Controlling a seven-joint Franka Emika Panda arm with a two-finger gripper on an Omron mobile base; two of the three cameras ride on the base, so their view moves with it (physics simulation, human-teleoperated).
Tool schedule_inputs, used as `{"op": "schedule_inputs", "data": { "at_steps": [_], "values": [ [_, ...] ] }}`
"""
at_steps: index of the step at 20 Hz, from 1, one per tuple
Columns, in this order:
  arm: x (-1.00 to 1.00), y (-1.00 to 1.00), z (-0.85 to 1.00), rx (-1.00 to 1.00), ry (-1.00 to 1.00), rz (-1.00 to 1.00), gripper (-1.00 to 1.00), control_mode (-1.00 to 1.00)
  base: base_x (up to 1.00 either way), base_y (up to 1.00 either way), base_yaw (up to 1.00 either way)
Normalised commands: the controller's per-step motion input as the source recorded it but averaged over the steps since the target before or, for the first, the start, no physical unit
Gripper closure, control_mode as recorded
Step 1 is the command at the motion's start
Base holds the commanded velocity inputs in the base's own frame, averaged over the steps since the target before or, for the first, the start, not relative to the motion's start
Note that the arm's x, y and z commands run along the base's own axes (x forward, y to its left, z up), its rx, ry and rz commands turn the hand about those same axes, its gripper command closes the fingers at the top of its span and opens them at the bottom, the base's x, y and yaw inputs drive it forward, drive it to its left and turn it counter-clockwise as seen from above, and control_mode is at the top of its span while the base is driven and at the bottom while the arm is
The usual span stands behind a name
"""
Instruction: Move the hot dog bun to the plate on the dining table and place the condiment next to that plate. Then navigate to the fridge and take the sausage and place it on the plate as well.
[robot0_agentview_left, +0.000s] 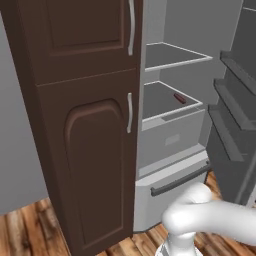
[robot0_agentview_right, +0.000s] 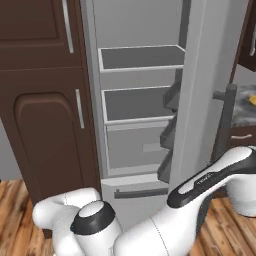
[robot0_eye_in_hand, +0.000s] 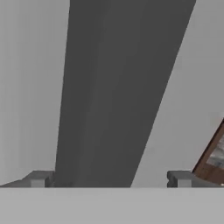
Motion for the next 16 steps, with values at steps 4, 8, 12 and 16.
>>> {"op": "schedule_inputs", "data": {
  "at_steps": [4, 8, 12, 16],
  "values": [
    [-0.23, -0.25, -0.63, 0.0, 0.09, -0.45, -1.0, -1.0, 0.0, 0.0, 0.0],
    [-1.0, 0.12, -0.96, 0.0, 0.01, -0.5, -1.0, -1.0, 0.0, 0.0, 0.0],
    [-1.0, 0.46, -1.0, 0.0, 0.0, -0.52, -1.0, -1.0, 0.0, 0.0, 0.0],
    [-1.0, 0.79, -0.36, -0.01, -0.12, -0.46, -1.0, -1.0, 0.0, 0.0, 0.0]
  ]
}}
